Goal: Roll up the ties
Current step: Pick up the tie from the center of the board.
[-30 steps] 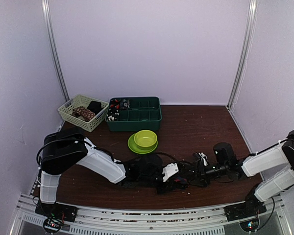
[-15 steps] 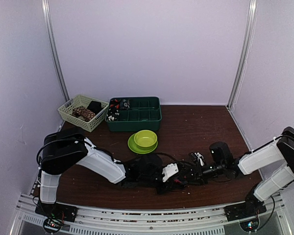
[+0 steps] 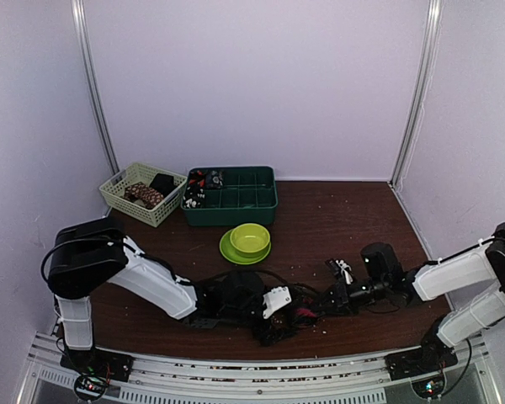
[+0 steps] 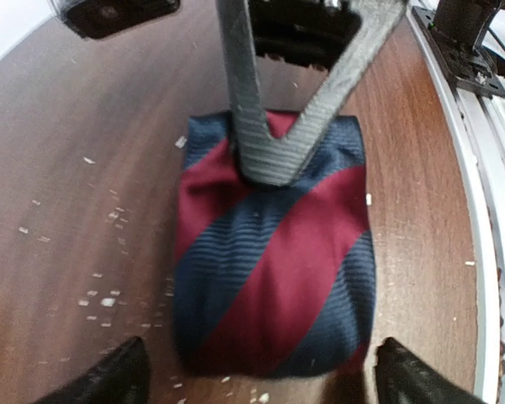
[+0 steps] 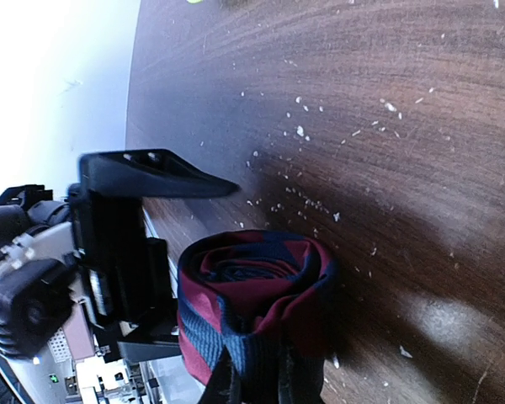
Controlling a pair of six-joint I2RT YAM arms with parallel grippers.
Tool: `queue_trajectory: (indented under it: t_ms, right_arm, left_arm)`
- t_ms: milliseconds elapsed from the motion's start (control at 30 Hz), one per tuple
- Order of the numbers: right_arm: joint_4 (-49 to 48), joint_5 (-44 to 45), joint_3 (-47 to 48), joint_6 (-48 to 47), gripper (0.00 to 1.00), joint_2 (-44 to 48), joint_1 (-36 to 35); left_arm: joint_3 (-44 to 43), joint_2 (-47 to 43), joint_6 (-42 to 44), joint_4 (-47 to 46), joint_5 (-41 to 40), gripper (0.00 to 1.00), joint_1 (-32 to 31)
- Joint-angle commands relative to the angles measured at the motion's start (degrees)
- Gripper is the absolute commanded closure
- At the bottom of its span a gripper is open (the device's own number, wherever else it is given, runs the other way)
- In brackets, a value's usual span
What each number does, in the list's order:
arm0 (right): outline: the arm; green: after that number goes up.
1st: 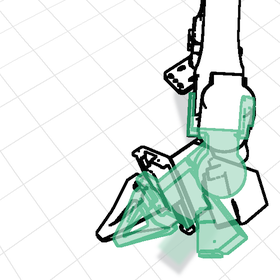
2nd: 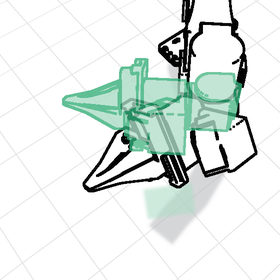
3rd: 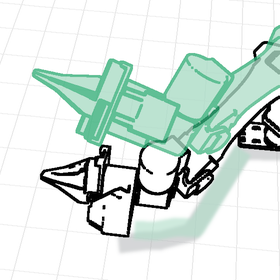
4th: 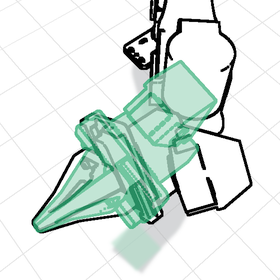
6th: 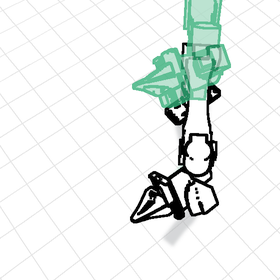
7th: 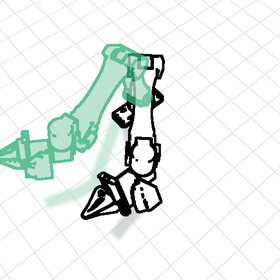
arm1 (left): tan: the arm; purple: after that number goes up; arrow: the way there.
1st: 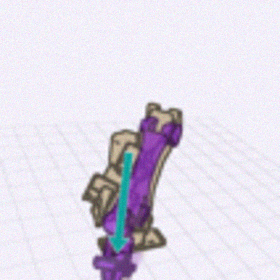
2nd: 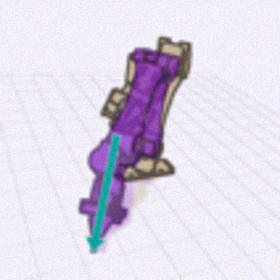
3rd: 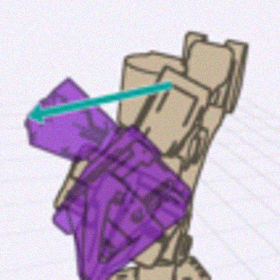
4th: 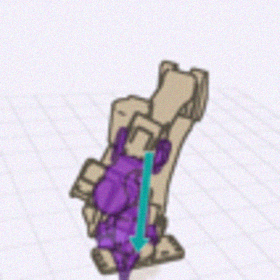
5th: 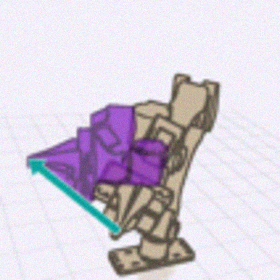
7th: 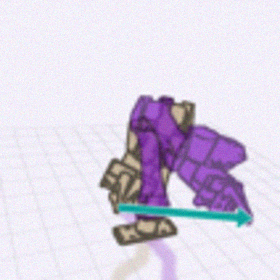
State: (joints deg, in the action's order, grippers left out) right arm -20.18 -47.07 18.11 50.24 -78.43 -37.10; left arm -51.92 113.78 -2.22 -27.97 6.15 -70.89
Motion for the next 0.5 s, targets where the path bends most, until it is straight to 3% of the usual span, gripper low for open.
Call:
queue_trajectory:
  t_ms: [0,233,467]
  right_arm:
    - [5.1,3.3,0.9,-3.1,1.00,3.3,0.2]
    - [5.7,2.7,3.1,-3.4,1.00,8.1,0.2]
    - [5.3,1.8,5.7,-1.3,1.00,11.2,-0.8]
  left_arm:
    - [1.9,-6.8,0.7,-1.4,-6.0,0.02,0.1]
    - [7.5,-15.5,-1.1,-3.5,-12.8,0.02,0.1]
    - [8.1,-16.8,3.2,-6.1,-9.0,0.02,0.1]
